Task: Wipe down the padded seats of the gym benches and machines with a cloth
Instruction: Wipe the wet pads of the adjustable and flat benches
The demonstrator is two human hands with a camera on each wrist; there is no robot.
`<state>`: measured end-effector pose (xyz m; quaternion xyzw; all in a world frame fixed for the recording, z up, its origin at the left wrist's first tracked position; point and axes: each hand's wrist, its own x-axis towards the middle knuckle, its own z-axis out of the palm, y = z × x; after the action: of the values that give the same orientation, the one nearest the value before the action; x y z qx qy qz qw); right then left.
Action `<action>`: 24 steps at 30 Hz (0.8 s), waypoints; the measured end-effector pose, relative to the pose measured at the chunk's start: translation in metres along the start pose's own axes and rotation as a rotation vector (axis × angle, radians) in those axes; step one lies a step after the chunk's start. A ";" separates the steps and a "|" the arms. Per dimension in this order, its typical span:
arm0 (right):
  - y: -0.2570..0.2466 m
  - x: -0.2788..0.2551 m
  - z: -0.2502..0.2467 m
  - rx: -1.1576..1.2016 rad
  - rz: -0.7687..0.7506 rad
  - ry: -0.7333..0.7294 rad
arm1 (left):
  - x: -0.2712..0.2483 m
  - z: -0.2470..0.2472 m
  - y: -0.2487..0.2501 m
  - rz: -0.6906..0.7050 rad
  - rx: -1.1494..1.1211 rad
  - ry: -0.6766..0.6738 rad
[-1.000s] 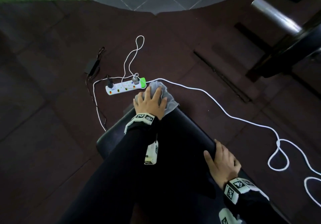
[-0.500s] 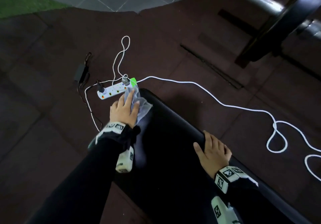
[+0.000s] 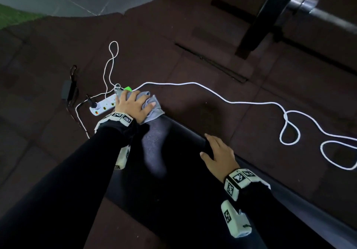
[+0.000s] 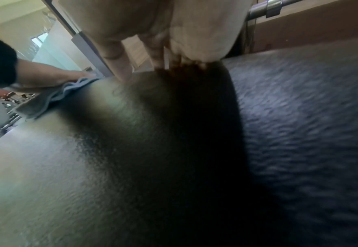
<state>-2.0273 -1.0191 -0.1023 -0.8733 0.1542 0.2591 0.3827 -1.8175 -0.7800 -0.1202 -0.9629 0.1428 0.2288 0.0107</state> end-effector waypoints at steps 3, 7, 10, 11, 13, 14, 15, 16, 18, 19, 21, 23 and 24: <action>0.025 -0.020 -0.015 -0.048 0.050 0.047 | -0.022 -0.003 0.034 0.071 0.064 -0.035; 0.076 -0.060 -0.039 -0.264 0.238 0.031 | -0.051 0.007 0.089 0.169 0.068 -0.079; 0.113 -0.092 -0.053 -0.228 0.327 -0.015 | -0.073 0.019 0.138 0.234 0.124 -0.111; 0.121 -0.100 -0.057 -0.186 0.328 -0.020 | -0.084 0.024 0.157 0.274 0.129 -0.118; 0.129 -0.107 -0.057 -0.143 0.306 -0.029 | -0.108 0.038 0.194 0.348 0.119 -0.121; 0.131 -0.106 -0.055 -0.148 0.306 -0.033 | -0.118 0.044 0.212 0.379 0.100 -0.120; 0.131 -0.103 -0.054 -0.164 0.313 -0.031 | -0.127 0.048 0.228 0.402 0.067 -0.120; 0.131 -0.101 -0.052 -0.181 0.325 -0.027 | -0.134 0.051 0.243 0.422 0.037 -0.120; 0.133 -0.098 -0.049 -0.181 0.342 -0.018 | -0.141 0.051 0.262 0.457 0.030 -0.204; 0.134 -0.099 -0.048 -0.178 0.342 -0.010 | -0.140 0.051 0.264 0.478 0.044 -0.224; 0.136 -0.102 -0.048 -0.207 0.324 -0.014 | -0.136 0.052 0.254 0.528 0.055 -0.218; 0.135 -0.105 -0.049 -0.228 0.295 -0.012 | -0.128 0.047 0.236 0.503 0.046 -0.202; 0.134 -0.106 -0.049 -0.222 0.280 -0.004 | -0.122 0.045 0.225 0.478 0.048 -0.155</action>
<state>-2.1601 -1.1368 -0.0925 -0.8796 0.2441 0.3270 0.2444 -2.0048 -0.9590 -0.0964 -0.8808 0.3704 0.2947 -0.0100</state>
